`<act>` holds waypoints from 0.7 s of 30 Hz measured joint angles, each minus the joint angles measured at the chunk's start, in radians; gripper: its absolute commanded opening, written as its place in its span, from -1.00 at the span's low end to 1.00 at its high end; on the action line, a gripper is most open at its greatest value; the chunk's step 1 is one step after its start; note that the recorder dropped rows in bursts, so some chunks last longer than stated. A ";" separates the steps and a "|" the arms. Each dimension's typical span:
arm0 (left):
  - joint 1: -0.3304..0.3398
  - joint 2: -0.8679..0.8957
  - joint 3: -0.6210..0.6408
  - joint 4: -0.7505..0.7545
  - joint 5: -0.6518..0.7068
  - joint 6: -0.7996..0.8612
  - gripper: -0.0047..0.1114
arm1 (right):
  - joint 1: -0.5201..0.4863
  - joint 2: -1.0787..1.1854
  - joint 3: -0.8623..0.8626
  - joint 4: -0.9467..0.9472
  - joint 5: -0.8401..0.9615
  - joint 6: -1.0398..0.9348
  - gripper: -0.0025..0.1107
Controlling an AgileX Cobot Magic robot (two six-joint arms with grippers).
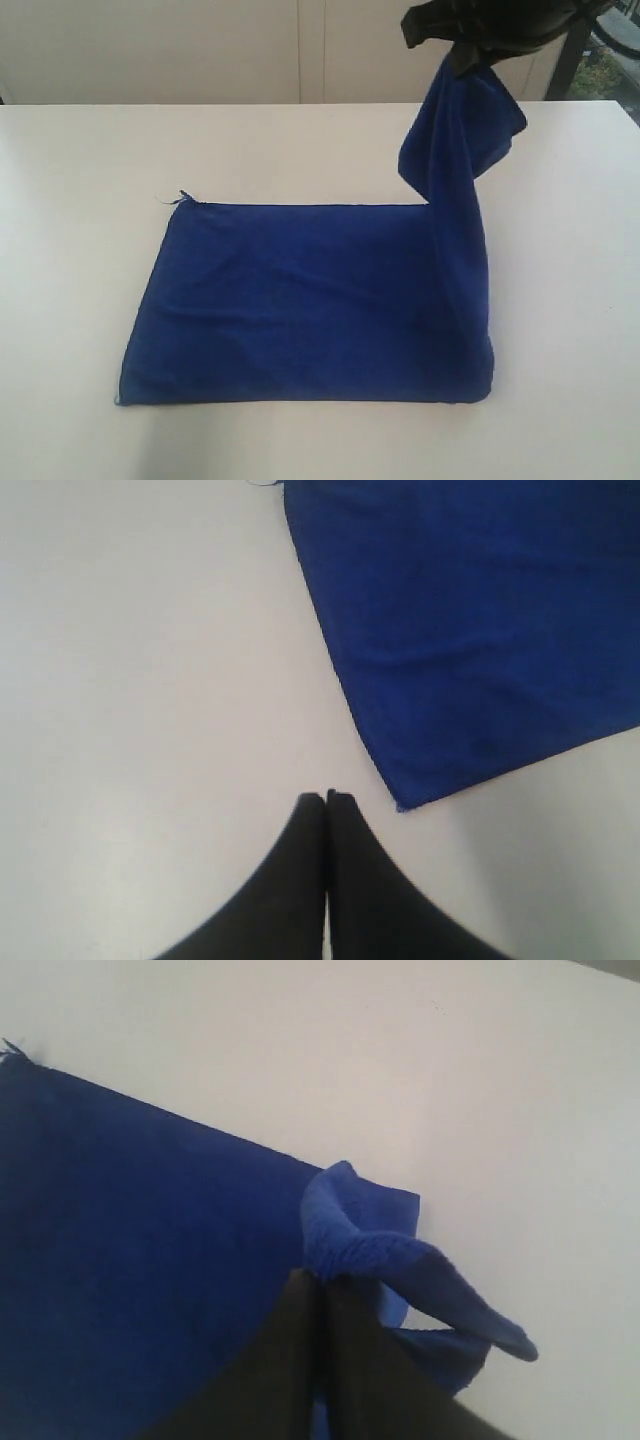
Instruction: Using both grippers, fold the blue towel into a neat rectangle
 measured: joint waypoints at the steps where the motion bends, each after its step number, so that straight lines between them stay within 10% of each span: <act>1: 0.000 0.000 0.000 0.000 0.000 0.000 -0.92 | 0.013 0.006 -0.012 0.002 0.004 0.000 -0.96; 21: 0.000 0.000 0.000 0.000 0.000 0.000 -0.92 | 0.325 0.409 -0.314 0.159 -0.040 -0.015 -0.96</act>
